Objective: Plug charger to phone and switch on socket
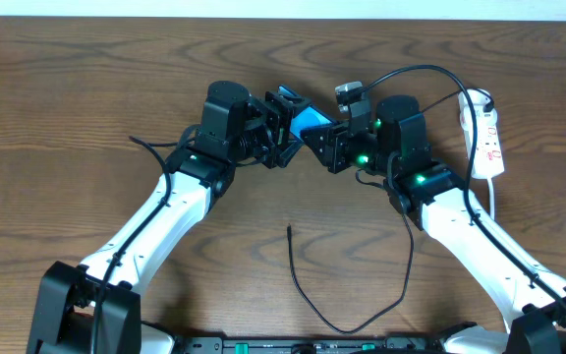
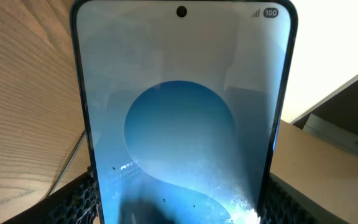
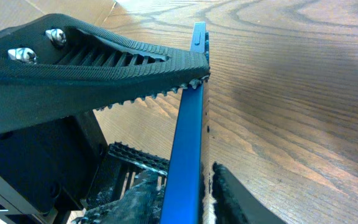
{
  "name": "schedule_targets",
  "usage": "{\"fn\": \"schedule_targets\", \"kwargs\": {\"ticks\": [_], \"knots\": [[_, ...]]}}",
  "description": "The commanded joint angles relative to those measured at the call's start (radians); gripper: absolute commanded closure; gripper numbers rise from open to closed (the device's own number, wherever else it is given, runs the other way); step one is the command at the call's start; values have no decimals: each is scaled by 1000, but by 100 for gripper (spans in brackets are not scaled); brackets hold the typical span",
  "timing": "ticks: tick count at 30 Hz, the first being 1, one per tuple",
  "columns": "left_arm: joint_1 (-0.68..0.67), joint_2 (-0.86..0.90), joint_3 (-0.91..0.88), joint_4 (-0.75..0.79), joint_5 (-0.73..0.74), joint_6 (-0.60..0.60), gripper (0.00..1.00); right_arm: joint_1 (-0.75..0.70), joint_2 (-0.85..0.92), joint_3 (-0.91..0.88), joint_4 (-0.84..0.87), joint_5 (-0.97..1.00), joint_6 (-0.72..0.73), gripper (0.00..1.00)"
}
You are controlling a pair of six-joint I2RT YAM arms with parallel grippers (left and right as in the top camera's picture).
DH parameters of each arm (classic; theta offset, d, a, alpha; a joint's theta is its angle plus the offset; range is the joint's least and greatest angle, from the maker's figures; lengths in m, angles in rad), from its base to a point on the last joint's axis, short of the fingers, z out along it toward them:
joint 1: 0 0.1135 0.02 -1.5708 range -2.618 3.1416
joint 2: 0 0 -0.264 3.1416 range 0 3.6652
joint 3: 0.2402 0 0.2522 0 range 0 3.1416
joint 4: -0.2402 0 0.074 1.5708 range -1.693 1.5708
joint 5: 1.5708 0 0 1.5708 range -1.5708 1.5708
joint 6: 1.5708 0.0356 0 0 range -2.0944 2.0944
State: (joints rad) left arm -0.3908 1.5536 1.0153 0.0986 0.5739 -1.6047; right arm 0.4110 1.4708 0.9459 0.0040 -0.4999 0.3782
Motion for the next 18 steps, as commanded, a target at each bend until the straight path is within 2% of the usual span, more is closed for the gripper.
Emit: {"fn": "schedule_targets", "kwargs": {"ticks": [1, 12, 18], "knots": [[-2, -23, 31, 12, 13, -9, 93, 8, 3, 21, -1, 1, -13, 75], [-2, -23, 31, 12, 13, -9, 92, 8, 3, 21, -16, 1, -20, 85], [-2, -23, 31, 12, 13, -9, 93, 8, 3, 21, -19, 1, -20, 94]]}}
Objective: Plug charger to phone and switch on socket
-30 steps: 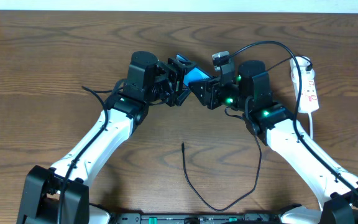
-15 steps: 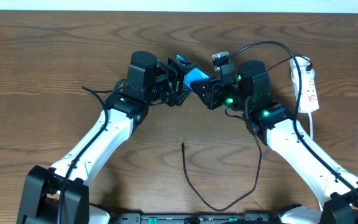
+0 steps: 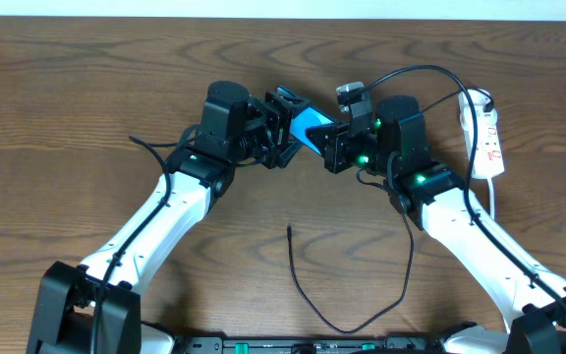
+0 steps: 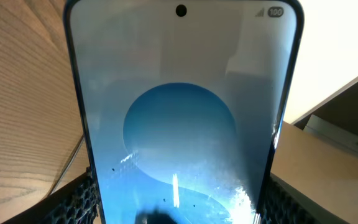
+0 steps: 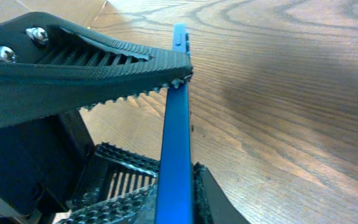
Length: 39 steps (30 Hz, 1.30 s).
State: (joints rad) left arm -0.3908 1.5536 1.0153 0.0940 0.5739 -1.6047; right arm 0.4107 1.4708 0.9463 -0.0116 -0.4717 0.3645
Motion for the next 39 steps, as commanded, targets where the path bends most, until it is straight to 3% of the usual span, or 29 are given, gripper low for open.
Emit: {"fn": "schedule_targets", "kwargs": {"ticks": [1, 8, 9, 10, 11, 13, 32, 39], "knots": [[-2, -23, 31, 17, 13, -9, 93, 8, 3, 20, -5, -27, -6, 99], [-2, -23, 31, 16, 13, -9, 92, 8, 3, 21, -8, -27, -6, 99], [-2, -23, 31, 16, 14, -9, 71, 8, 3, 20, -8, -28, -6, 99], [-2, -23, 31, 16, 14, -9, 59, 8, 3, 20, -8, -27, -6, 99], [-2, -23, 31, 16, 14, -9, 30, 8, 3, 20, -8, -28, -6, 99], [-2, -23, 31, 16, 14, -9, 11, 8, 3, 20, -8, -27, -6, 99], [0, -23, 31, 18, 48, -9, 9, -60, 3, 20, -34, 3, 25, 99], [6, -23, 31, 63, 97, -9, 9, -109, 3, 21, -19, 2, 203, 99]]}}
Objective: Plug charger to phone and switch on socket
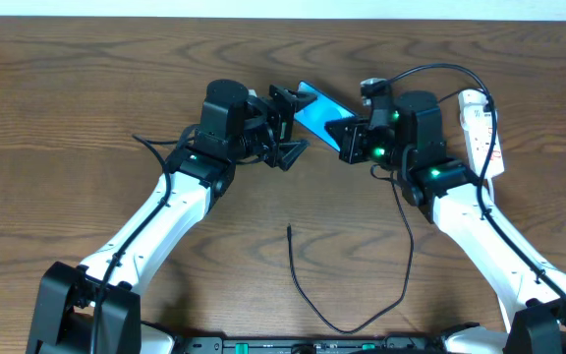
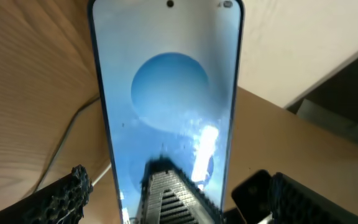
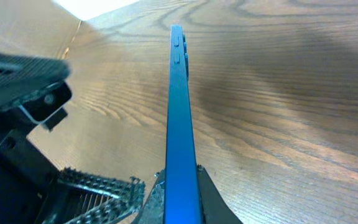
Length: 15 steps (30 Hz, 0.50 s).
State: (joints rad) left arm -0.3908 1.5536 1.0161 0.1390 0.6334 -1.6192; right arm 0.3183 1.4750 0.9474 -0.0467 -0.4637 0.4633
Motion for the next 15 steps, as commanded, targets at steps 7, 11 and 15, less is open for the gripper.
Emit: {"fn": "schedule_targets", "kwargs": {"ticks": [7, 11, 15], "knots": [[45, -23, 31, 25, 64, 6, 5, -26, -1, 19, 68, -52, 342, 99], [68, -23, 31, 25, 94, 5, 5, -26, -1, 19, 100, -64, 505, 99], [89, -23, 31, 28, 124, 5, 5, -26, -1, 19, 103, -79, 625, 99]]}}
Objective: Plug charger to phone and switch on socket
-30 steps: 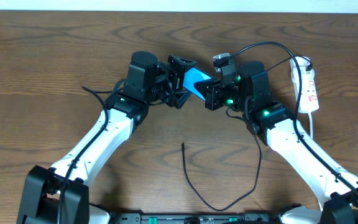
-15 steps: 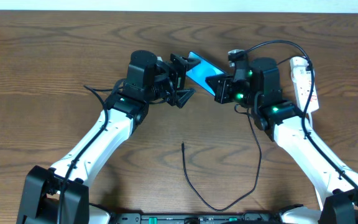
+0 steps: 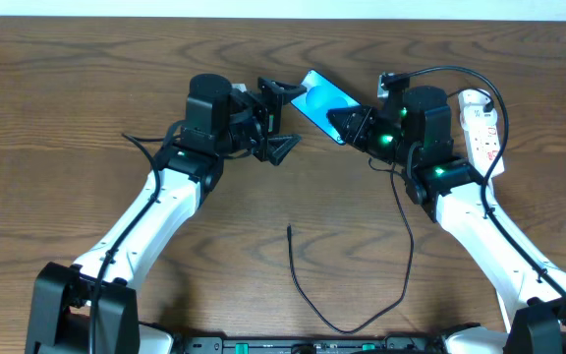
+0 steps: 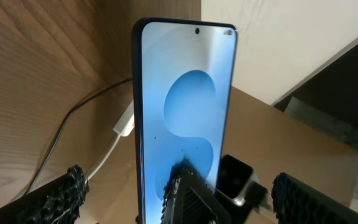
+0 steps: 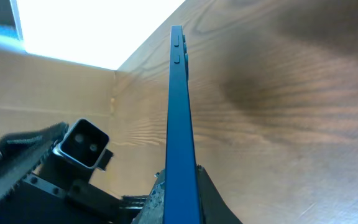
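Observation:
The blue phone (image 3: 320, 101) is up off the table, its lower end clamped in my right gripper (image 3: 344, 124), which is shut on it. The right wrist view shows the phone (image 5: 177, 106) edge-on, rising from between the pads. My left gripper (image 3: 275, 118) stands open just left of the phone, apart from it. In the left wrist view the lit screen (image 4: 182, 106) faces it, with both fingers (image 4: 61, 193) spread wide. The black charger cable (image 3: 298, 280) lies on the table, its free plug end (image 3: 290, 231) near the middle.
The white power strip (image 3: 481, 123) lies at the right side of the wooden table (image 3: 67, 79), behind my right arm, with a black lead arching over it. The charger cable loops toward the front edge.
My left gripper, open then too, has drawn back to the left, away from the phone. My right gripper has carried the phone a little farther back and tilted it up.
At first my left gripper was shut on the phone, with the right gripper's fingers open around its other end. Then the right gripper was shut on it as well. Later the left stood open, and now only the right gripper has the phone.

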{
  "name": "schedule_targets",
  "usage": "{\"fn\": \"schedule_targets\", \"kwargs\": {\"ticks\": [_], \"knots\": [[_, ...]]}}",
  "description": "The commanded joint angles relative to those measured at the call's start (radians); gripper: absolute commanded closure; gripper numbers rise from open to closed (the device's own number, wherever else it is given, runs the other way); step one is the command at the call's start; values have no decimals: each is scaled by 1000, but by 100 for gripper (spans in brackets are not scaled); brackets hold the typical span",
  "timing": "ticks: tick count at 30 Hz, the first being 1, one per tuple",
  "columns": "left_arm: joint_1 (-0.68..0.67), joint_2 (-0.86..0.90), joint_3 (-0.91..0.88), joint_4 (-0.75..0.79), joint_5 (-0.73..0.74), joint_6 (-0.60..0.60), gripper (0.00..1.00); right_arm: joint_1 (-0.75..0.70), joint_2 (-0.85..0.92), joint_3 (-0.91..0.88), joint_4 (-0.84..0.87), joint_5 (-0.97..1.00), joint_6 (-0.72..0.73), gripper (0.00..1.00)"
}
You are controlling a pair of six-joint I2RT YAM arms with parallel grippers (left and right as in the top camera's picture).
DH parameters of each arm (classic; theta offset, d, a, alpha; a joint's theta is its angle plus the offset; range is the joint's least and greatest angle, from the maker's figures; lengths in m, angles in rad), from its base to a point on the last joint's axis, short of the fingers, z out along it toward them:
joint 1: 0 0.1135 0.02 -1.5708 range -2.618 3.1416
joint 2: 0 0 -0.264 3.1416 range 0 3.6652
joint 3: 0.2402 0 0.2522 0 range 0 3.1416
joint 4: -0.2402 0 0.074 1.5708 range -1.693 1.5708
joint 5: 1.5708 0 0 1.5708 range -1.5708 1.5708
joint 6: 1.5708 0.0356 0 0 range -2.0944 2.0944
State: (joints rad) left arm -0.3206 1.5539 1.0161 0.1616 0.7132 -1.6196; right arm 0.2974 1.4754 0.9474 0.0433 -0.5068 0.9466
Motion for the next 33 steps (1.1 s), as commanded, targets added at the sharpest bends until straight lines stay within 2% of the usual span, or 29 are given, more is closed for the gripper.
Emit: {"fn": "schedule_targets", "kwargs": {"ticks": [1, 7, 15, 22, 33], "knots": [[22, -23, 31, 5, 48, 6, 5, -4, -2, 19, 13, -41, 150, 99], [36, -23, 31, 6, 66, 6, 5, -3, -2, 19, 13, -88, 254, 99], [36, -23, 31, 6, 65, 6, 5, -2, -2, 19, 13, -112, 321, 99], [36, -23, 31, 5, 65, 6, 5, -2, -2, 19, 14, -130, 471, 99], [36, -23, 31, 5, 64, 6, 4, -2, -2, 19, 14, -134, 581, 99]]}}
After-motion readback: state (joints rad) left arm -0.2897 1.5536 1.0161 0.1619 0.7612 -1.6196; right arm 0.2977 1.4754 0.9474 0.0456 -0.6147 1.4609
